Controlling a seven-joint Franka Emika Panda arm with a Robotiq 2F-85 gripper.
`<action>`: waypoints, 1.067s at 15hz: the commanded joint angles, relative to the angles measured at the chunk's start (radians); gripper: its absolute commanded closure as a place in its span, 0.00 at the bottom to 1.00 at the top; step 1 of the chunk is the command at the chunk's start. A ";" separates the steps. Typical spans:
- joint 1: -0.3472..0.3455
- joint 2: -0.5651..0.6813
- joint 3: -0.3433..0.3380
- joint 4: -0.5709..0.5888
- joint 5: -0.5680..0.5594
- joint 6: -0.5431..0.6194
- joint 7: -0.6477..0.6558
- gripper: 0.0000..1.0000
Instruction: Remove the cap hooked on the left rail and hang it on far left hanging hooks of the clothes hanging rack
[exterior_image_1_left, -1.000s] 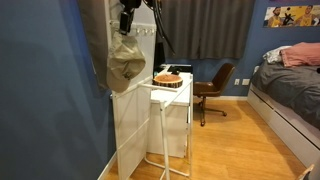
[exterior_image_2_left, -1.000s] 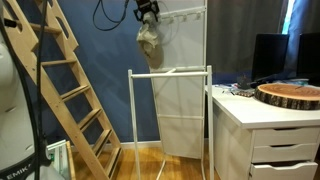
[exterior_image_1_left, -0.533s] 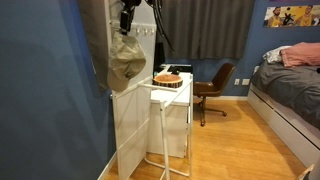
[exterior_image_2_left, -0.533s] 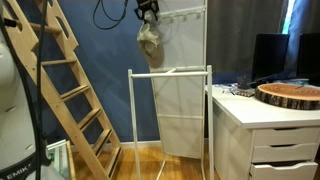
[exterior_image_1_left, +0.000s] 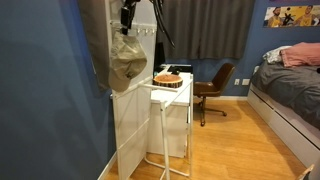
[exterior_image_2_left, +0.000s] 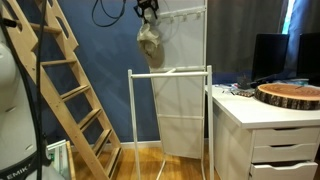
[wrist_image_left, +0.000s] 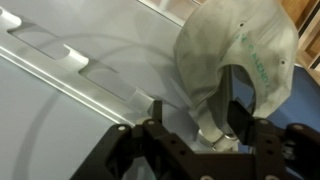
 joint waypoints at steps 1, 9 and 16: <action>0.001 -0.022 0.000 0.017 0.005 -0.020 0.019 0.30; -0.001 -0.208 0.000 -0.074 0.080 -0.124 0.040 0.00; -0.003 -0.480 -0.010 -0.255 0.264 -0.396 0.150 0.00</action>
